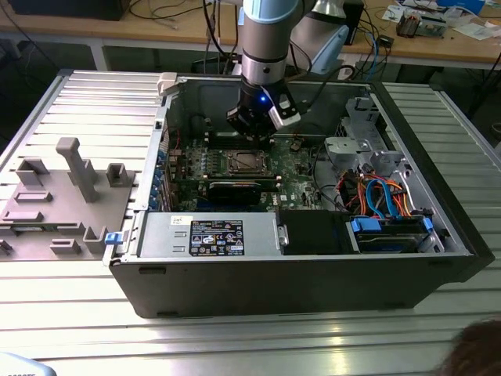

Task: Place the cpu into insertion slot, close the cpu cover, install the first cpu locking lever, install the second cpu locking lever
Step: 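Install the first cpu locking lever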

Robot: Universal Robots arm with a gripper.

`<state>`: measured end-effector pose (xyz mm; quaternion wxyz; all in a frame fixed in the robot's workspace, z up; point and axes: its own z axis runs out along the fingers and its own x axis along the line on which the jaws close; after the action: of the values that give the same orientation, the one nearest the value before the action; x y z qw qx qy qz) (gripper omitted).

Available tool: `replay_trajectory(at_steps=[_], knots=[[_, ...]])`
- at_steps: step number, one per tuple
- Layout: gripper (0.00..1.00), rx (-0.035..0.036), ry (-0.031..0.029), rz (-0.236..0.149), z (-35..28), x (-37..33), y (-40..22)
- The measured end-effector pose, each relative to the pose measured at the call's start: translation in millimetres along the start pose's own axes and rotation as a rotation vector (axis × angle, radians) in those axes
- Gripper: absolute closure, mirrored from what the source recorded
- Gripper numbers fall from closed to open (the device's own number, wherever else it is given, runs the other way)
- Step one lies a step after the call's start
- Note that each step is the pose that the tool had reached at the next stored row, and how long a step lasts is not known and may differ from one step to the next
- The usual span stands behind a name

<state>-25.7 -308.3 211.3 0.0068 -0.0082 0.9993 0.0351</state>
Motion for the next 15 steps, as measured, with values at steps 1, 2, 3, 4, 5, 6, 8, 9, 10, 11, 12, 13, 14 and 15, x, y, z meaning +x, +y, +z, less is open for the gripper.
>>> replay_trajectory(at_steps=[1,2,3,4,5,6,8,9,10,11,12,13,14,15], knots=[[0.89,0.0000,0.0000,0.000,-0.1,0.0,-0.9],[0.89,-0.0001,0.0000,0.000,-0.1,0.1,-1.9],[0.89,-0.0001,-0.0001,0.000,-0.2,0.0,-2.5],[0.89,0.0000,0.0000,0.000,-0.3,0.1,-3.3],[0.89,0.0000,0.0000,0.000,-0.3,0.1,-4.1],[0.89,0.0000,0.0000,0.000,-0.4,0.1,-4.8],[0.89,0.0000,0.0000,0.000,-0.5,0.1,-6.4],[0.89,-0.0001,-0.0001,0.000,-0.5,0.1,-7.1],[0.89,0.0000,0.0000,0.000,-0.6,0.1,-8.4],[0.89,-0.0001,0.0000,0.000,-0.7,0.2,-9.4],[0.89,-0.0001,-0.0001,0.000,-0.7,0.2,-10.2],[0.89,0.0000,0.0000,0.000,-0.9,0.2,-12.1],[0.89,0.0000,0.0000,0.000,-1.0,0.2,-14.3],[0.89,0.0000,0.0000,0.000,-1.2,0.2,-15.8]])
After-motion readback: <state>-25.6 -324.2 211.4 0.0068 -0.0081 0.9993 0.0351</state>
